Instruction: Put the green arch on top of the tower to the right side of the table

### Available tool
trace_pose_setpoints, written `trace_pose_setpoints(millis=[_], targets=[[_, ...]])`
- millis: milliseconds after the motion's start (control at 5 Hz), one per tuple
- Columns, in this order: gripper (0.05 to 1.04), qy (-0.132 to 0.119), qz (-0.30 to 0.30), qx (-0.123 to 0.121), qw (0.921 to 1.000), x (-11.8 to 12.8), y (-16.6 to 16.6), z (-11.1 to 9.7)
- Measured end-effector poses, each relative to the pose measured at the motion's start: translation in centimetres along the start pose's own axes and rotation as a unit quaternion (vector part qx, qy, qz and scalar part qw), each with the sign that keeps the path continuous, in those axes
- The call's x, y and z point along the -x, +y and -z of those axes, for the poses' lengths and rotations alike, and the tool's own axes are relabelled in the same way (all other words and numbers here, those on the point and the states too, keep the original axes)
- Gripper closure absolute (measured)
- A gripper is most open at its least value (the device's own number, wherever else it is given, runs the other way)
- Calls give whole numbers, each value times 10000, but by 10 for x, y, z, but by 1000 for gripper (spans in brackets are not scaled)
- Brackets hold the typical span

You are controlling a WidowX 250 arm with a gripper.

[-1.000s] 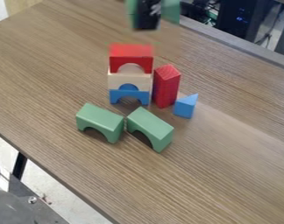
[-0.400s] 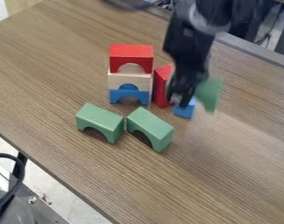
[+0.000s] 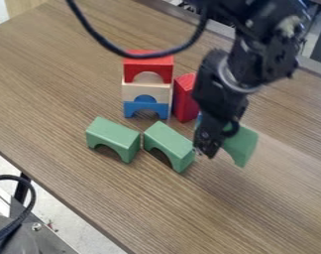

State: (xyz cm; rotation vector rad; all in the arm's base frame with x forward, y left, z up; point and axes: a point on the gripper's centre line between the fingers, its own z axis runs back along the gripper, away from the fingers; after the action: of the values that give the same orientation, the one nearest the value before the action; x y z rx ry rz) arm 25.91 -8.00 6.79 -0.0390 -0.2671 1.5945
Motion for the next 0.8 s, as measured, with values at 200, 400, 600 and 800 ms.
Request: trace_pose_setpoints(millis=[200,400,600,800], targets=[[482,-48,-40,8,10000,9,1,9],[482,-114,-97,-27,9999,17,-2,19],[482,-236,-55,-168,9996,24,-3,35],[482,-283,6,-182,9994,28,-3,43]])
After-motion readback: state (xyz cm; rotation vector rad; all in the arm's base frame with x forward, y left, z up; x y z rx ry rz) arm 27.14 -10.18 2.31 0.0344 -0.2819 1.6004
